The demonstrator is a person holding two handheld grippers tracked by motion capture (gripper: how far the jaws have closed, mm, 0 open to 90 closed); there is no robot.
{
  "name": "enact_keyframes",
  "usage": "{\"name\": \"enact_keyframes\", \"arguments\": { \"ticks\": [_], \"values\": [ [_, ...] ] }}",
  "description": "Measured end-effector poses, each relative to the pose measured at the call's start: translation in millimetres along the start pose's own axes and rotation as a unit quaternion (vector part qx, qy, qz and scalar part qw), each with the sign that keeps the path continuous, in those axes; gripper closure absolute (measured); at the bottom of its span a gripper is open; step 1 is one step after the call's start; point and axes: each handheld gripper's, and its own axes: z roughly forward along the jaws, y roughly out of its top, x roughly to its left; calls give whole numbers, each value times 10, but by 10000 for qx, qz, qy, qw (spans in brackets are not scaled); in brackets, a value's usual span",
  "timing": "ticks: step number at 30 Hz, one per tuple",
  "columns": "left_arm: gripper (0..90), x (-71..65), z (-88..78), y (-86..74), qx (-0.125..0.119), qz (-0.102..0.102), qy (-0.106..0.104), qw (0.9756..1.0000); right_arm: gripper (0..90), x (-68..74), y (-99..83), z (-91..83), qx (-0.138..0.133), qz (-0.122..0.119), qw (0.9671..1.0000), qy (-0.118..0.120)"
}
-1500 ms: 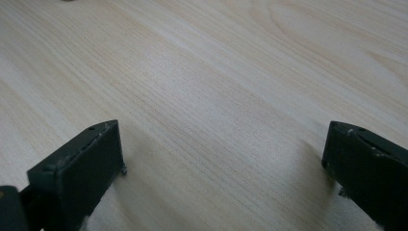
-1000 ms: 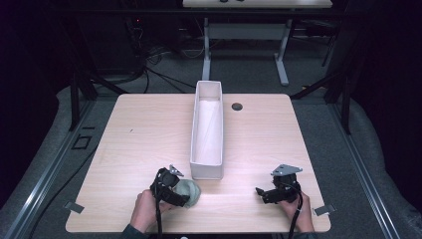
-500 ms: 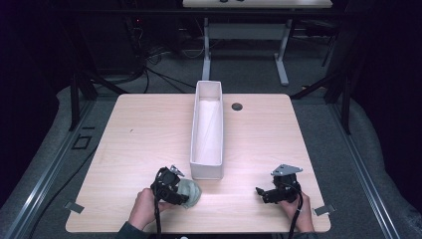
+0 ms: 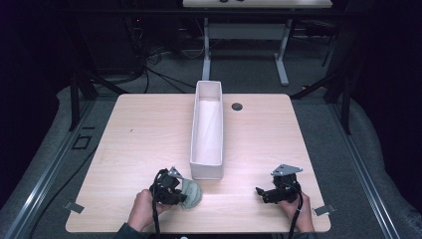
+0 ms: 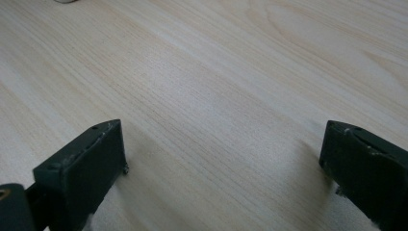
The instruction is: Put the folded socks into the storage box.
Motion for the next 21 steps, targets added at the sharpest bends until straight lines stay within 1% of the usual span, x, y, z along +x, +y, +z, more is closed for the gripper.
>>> {"name": "enact_keyframes", "arguments": {
  "ticks": [2, 7, 12, 15, 17, 20, 21],
  "values": [
    [787, -8, -12, -1, -38, 7, 39, 10000, 15, 0, 0, 0, 2, -3, 10000, -9],
    [805, 0, -31, -16, -146, 3, 38, 9999, 15, 1, 0, 0, -1, 3, 10000, -5],
    [809, 25, -85, -44, -218, -99, 132, 9996, 15, 2, -1, -1, -2, 3, 10000, -7],
    [811, 40, -148, -64, -283, -141, 208, 9993, 15, 2, -1, -1, -3, 3, 10000, -8],
    [811, 51, -186, -78, -329, -169, 222, 9991, 15, 2, -1, -1, -2, 4, 10000, -8],
    [811, 75, -233, -97, -417, -213, 175, 9988, 15, 2, -1, -1, -3, 4, 10000, -8],
    [811, 82, -249, -102, -430, -228, 199, 9986, 15, 2, -1, -1, -4, 4, 10000, -8]
  ]
}}
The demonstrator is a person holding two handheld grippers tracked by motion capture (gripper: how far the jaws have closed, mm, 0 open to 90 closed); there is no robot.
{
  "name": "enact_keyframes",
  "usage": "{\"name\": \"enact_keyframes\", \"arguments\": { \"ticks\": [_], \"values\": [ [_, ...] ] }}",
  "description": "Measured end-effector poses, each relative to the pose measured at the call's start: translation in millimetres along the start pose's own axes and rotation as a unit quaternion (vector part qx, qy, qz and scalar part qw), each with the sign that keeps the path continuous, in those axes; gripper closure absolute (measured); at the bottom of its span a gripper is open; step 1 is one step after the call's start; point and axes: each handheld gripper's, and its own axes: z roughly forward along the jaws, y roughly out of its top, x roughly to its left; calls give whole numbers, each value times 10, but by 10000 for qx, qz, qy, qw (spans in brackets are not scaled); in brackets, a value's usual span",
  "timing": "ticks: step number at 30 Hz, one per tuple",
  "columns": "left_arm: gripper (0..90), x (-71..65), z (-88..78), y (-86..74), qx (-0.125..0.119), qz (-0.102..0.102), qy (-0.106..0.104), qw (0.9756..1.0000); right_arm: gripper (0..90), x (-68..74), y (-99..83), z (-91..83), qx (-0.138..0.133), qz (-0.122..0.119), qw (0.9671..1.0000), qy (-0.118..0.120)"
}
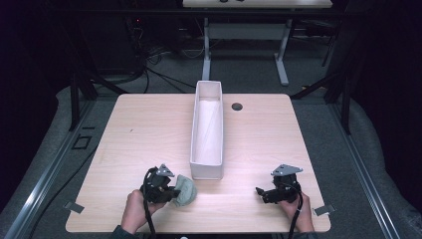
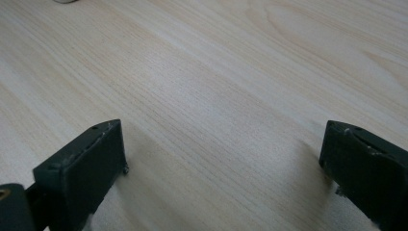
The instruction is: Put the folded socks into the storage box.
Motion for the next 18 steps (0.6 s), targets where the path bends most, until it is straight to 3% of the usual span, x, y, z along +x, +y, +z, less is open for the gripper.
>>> {"name": "enact_keyframes", "arguments": {
  "ticks": [18],
  "values": [
    [812, 92, -259, 28, -171, -20, 225, 9996, 0, -11, 6, 21, -29, 15, 10000, -29]
  ]
}}
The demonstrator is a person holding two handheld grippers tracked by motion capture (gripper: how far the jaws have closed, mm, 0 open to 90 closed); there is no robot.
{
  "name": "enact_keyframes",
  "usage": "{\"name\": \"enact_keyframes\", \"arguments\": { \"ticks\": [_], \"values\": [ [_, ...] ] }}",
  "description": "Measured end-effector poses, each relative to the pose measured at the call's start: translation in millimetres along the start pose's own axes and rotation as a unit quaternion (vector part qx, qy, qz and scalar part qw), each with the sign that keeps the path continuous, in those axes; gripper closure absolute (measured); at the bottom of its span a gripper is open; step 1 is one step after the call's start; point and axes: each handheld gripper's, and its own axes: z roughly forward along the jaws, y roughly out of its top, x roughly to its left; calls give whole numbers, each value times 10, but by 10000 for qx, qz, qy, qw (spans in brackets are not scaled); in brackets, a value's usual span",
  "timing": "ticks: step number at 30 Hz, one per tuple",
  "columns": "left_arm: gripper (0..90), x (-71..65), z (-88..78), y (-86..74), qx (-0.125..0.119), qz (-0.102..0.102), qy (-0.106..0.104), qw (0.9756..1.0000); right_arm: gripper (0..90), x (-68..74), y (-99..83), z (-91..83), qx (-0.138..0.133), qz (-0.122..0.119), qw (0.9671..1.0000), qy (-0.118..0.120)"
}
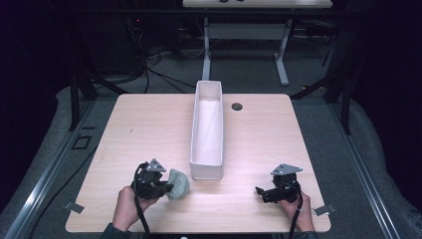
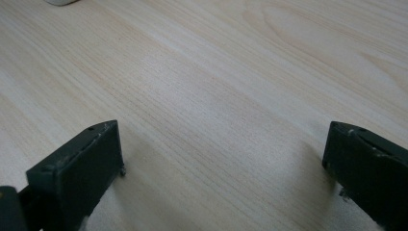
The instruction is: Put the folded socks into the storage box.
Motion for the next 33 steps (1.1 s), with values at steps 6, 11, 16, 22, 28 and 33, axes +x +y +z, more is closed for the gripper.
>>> {"name": "enact_keyframes", "arguments": {
  "ticks": [6, 11, 16, 22, 28, 33],
  "values": [
    [812, 33, -63, 24, -53, 20, -18, 10000, 0, 2, 16, 16, 3, 48, 10000, -43],
    [812, 54, -109, 61, -67, 45, 40, 10000, 0, 1, 20, 18, 10, 58, 10000, -54],
    [812, 90, -156, 95, -57, 73, 132, 9999, 0, 1, 20, 18, 12, 63, 10000, -60],
    [812, 142, -232, 117, -93, 58, 237, 9997, 0, 0, 33, 33, -8, 109, 9998, -147],
    [812, 179, -300, 156, -84, 86, 338, 9994, 0, 1, 62, 50, 53, 172, 9997, -189],
    [812, 204, -346, 200, -124, 99, 416, 9990, 0, 10, 70, 71, -20, 111, 9999, -112]
  ]
}}
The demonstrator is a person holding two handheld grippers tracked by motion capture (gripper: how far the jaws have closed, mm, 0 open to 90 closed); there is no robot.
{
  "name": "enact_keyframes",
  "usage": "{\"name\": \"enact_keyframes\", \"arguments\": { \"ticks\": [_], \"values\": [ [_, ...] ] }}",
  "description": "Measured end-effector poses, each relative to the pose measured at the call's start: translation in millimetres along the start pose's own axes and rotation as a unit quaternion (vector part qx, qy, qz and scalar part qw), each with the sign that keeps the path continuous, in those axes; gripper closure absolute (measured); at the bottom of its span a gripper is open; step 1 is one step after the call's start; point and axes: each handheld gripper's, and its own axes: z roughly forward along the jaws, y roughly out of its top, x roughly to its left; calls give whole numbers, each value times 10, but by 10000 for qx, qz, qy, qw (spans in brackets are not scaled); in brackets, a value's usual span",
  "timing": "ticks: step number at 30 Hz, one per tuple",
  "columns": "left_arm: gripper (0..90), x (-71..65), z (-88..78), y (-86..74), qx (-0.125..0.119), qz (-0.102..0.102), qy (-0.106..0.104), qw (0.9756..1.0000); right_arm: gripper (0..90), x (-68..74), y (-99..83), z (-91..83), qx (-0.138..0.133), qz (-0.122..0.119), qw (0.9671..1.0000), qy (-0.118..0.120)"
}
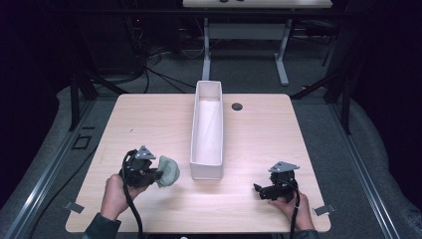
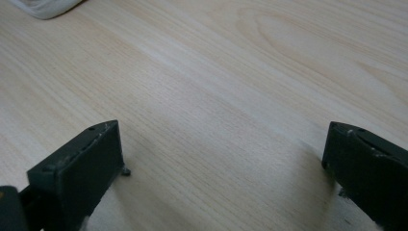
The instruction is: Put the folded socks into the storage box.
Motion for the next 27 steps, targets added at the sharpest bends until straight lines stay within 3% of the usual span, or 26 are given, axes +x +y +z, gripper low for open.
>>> {"name": "enact_keyframes", "arguments": {
  "ticks": [4, 27],
  "values": [
    [812, 18, -31, 39, -5, 26, 39, 10000, 0, 5, 5, 4, 24, -93, 9999, 55],
    [813, 77, -183, 391, -94, 264, 239, 9993, 0, 4, 6, 5, 15, -102, 9999, 89]
  ]
}}
